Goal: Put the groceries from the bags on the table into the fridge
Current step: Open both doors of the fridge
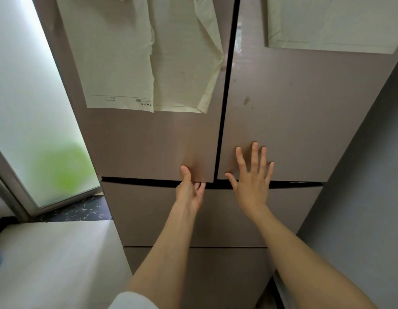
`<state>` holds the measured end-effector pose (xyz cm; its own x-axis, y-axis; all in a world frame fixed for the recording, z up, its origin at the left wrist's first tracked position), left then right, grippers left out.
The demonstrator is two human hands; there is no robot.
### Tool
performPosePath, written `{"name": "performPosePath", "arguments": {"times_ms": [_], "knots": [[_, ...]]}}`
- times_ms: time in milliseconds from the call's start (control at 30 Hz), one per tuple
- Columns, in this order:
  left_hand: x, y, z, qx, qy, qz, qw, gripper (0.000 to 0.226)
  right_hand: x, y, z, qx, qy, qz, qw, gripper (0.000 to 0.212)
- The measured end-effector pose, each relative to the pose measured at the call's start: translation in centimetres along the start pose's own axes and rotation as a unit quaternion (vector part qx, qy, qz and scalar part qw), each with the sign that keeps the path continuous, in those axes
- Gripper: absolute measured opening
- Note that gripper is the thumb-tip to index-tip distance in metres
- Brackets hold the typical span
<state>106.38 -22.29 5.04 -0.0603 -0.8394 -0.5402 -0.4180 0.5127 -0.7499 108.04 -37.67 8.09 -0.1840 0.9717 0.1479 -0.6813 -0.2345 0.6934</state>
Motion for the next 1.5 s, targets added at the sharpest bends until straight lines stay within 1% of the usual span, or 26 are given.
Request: {"name": "performPosePath", "arguments": {"times_ms": [133, 267, 433, 533, 600, 633, 667, 733, 767, 800, 833, 933, 967, 1033, 1100, 1133, 1200, 1233, 1267, 1300, 1333, 1367, 1433, 1500], "knots": [[0.0, 0.1, -0.2, -0.006, 0.011, -0.002, 1.0, 0.062, 0.0, 0.0, 0.1, -0.002, -0.004, -0.007, 1.0, 0.086], [-0.1, 1.8, -2.3, -0.031, 0.018, 0.027, 0.999, 0.066, 0.1, 0.5, 0.1, 0.015, -0.013, 0.01, 1.0, 0.087], [-1.1, 2.6, -3.6, -0.003, 0.053, 0.027, 0.998, 0.061, 1.3, 2.4, -0.9, 0.088, -0.059, 0.087, 0.991, 0.073], [-1.2, 3.0, -4.8, -0.011, 0.056, 0.044, 0.997, 0.064, 1.4, 3.5, -0.9, 0.132, -0.064, 0.095, 0.985, 0.072], [-1.5, 3.8, -5.8, -0.012, 0.056, 0.062, 0.996, 0.064, 1.8, 4.4, -0.5, 0.162, -0.073, 0.152, 0.972, 0.069], [-1.7, 4.4, -6.1, -0.011, 0.055, 0.067, 0.996, 0.064, 2.5, 4.8, -0.4, 0.178, -0.094, 0.204, 0.958, 0.066], [-2.0, 4.9, -6.4, -0.011, 0.054, 0.071, 0.996, 0.063, 3.5, 5.3, -0.5, 0.2, -0.123, 0.27, 0.934, 0.065], [-2.5, 6.0, -7.0, -0.016, 0.055, 0.075, 0.996, 0.061, 6.4, 5.9, -1.1, 0.231, -0.17, 0.421, 0.86, 0.063], [-2.7, 6.5, -7.5, -0.015, 0.055, 0.08, 0.995, 0.061, 7.8, 6.2, -1.4, 0.228, -0.19, 0.482, 0.825, 0.062], [-3.1, 6.9, -8.1, -0.012, 0.054, 0.087, 0.995, 0.06, 8.9, 6.5, -1.9, 0.215, -0.209, 0.521, 0.799, 0.061], [-3.3, 7.4, -8.6, -0.01, 0.05, 0.102, 0.994, 0.059, 9.6, 6.9, -2.4, 0.201, -0.224, 0.544, 0.784, 0.062], [-4.2, 8.4, -10.8, -0.014, 0.021, 0.163, 0.986, 0.047, 10.6, 7.9, -3.8, 0.198, -0.245, 0.56, 0.766, 0.068], [-4.4, 8.8, -11.6, -0.02, 0.006, 0.186, 0.982, 0.045, 10.8, 8.2, -4.3, 0.201, -0.245, 0.562, 0.764, 0.07], [-4.9, 9.4, -13.3, -0.018, -0.029, 0.241, 0.97, 0.046, 11.3, 9.2, -5.5, 0.197, -0.233, 0.559, 0.771, 0.071], [-5.7, 10.2, -14.9, -0.014, -0.071, 0.314, 0.947, 0.049, 11.9, 10.4, -6.7, 0.19, -0.222, 0.555, 0.779, 0.068], [-6.3, 10.7, -15.8, -0.011, -0.089, 0.343, 0.935, 0.055, 12.2, 10.8, -7.3, 0.189, -0.22, 0.555, 0.78, 0.068], [-7.4, 11.7, -17.7, 0.002, -0.114, 0.386, 0.915, 0.082, 12.6, 11.8, -7.8, 0.193, -0.22, 0.547, 0.785, 0.071], [-8.1, 12.4, -18.5, 0.01, -0.124, 0.398, 0.909, 0.095, 12.9, 12.4, -7.8, 0.197, -0.215, 0.529, 0.797, 0.075], [-8.8, 12.9, -19.1, 0.017, -0.132, 0.407, 0.904, 0.1, 13.2, 13.0, -7.4, 0.201, -0.204, 0.504, 0.815, 0.079], [-9.6, 13.2, -19.7, 0.019, -0.137, 0.418, 0.898, 0.096, 13.7, 13.6, -7.0, 0.208, -0.188, 0.482, 0.83, 0.082], [-10.3, 13.6, -20.1, 0.017, -0.139, 0.432, 0.891, 0.087, 14.4, 14.1, -6.7, 0.214, -0.172, 0.471, 0.838, 0.082], [-11.2, 14.0, -20.3, 0.011, -0.143, 0.447, 0.883, 0.08, 15.2, 14.7, -6.5, 0.218, -0.162, 0.474, 0.837, 0.08], [-13.1, 14.9, -20.7, -0.011, -0.159, 0.483, 0.861, 0.068, 16.9, 15.7, -6.8, 0.206, -0.154, 0.506, 0.823, 0.071], [-15.3, 15.7, -21.2, -0.041, -0.204, 0.506, 0.837, 0.056, 18.5, 16.7, -7.6, 0.183, -0.146, 0.533, 0.813, 0.06]]}}
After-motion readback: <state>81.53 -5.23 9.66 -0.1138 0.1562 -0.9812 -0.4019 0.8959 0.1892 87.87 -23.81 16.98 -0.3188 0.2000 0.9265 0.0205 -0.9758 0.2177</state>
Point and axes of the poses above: each hand's wrist, its own z-axis towards the middle knuckle, its own y-axis out of the back of the hand, x = y × z, the point moved 5 cm from there along z, towards the middle knuckle, and after that the axes turned 5 degrees about z, right-handed, at the moved point
